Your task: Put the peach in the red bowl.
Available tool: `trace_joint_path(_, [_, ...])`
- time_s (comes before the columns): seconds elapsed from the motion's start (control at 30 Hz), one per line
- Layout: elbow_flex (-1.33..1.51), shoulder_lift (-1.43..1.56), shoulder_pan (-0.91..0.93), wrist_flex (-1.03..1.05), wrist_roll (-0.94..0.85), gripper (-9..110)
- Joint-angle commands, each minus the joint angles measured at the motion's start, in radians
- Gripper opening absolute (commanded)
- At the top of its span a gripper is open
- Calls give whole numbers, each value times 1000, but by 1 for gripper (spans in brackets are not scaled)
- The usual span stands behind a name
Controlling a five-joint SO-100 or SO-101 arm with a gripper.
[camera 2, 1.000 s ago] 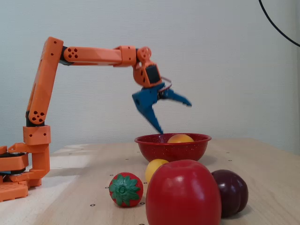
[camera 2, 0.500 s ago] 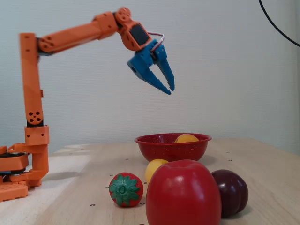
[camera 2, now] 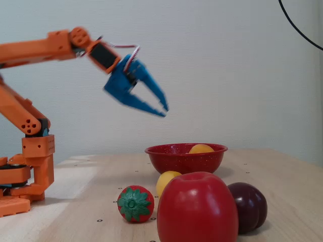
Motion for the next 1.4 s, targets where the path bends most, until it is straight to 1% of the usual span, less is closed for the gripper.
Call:
trace_joint_path(0.0, [57,121,-35,-54,25,0])
trace_joint_path(0.13, [304,330,-49,-158,41,0])
trace_joint_path(0.27, [503,528,-49,-186,58,0])
trace_joint_path(0.4, [652,649,-54,-201,38,0])
trace_joint_path(0.53, [825,770,-54,-275,41,0])
trace_joint_path(0.63, [900,822,-51,-290,29,0])
trace_joint_path(0.83, [905,861,-29,-126,-40,0])
trace_joint_path(1.0, [905,861,-29,34,-26,0])
trace_joint_path(1.1, [905,861,-29,43,-31,0])
trace_joint_path(1.37, [905,861,21,44,41,0])
